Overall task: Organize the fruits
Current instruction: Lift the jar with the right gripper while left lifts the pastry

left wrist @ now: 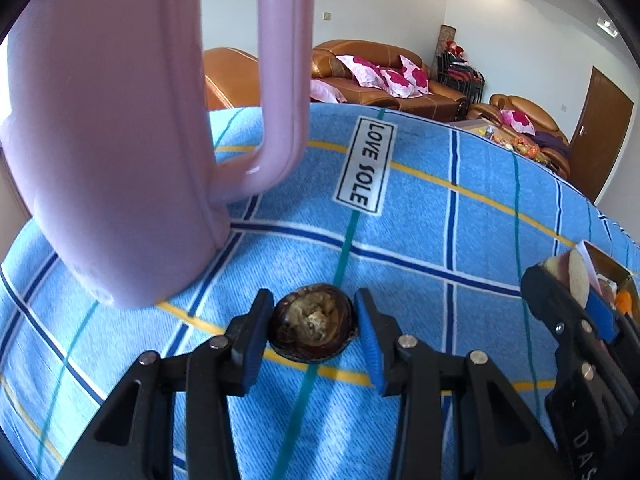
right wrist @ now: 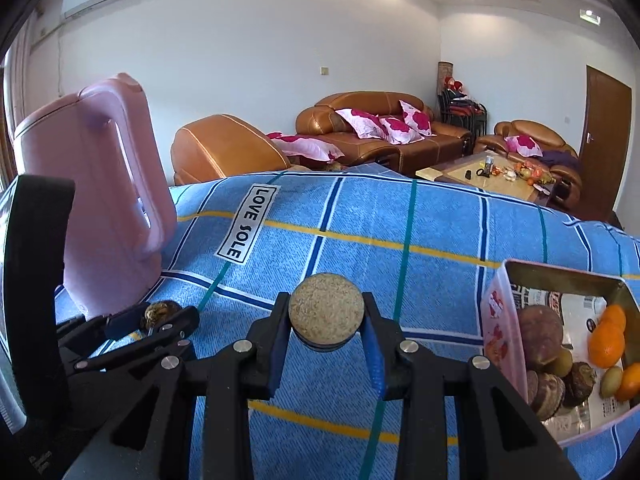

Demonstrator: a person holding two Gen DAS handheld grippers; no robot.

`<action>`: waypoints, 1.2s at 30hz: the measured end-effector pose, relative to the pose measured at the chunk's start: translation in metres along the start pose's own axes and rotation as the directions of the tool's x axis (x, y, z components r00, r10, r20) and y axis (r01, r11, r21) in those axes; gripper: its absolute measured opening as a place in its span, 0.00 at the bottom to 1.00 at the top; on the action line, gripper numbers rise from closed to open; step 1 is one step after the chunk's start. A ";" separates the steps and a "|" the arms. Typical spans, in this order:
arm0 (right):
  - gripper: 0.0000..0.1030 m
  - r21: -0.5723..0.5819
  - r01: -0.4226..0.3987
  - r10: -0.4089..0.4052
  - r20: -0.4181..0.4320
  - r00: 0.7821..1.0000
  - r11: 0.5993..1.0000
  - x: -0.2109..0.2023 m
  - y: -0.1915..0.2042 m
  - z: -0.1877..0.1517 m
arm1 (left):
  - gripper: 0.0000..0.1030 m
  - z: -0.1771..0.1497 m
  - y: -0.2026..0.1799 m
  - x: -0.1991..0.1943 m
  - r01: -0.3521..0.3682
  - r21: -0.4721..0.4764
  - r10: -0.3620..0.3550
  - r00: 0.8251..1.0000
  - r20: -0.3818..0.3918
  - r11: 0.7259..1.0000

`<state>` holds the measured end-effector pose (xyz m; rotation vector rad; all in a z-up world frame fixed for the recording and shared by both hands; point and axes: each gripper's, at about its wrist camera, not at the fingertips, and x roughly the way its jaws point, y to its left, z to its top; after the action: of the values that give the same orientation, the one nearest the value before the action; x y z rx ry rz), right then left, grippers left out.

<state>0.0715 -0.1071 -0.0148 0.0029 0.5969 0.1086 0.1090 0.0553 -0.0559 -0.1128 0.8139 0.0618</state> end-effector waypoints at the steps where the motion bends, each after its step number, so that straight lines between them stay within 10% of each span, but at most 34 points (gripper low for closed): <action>1: 0.35 0.006 0.000 0.000 0.000 1.000 1.000 -0.001 -0.002 -0.001 | 0.42 0.000 -0.001 0.000 -0.001 -0.001 0.001 1.000 0.003 1.000; 36: 0.35 0.010 0.047 -0.048 0.071 0.996 0.999 -0.062 -0.042 -0.034 | 0.42 -0.027 -0.045 -0.064 -0.044 0.107 0.017 0.970 0.241 0.993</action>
<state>0.0060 -0.1565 -0.0097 0.0005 0.5263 0.0598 0.0503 0.0067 -0.0241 0.0132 0.5758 0.0578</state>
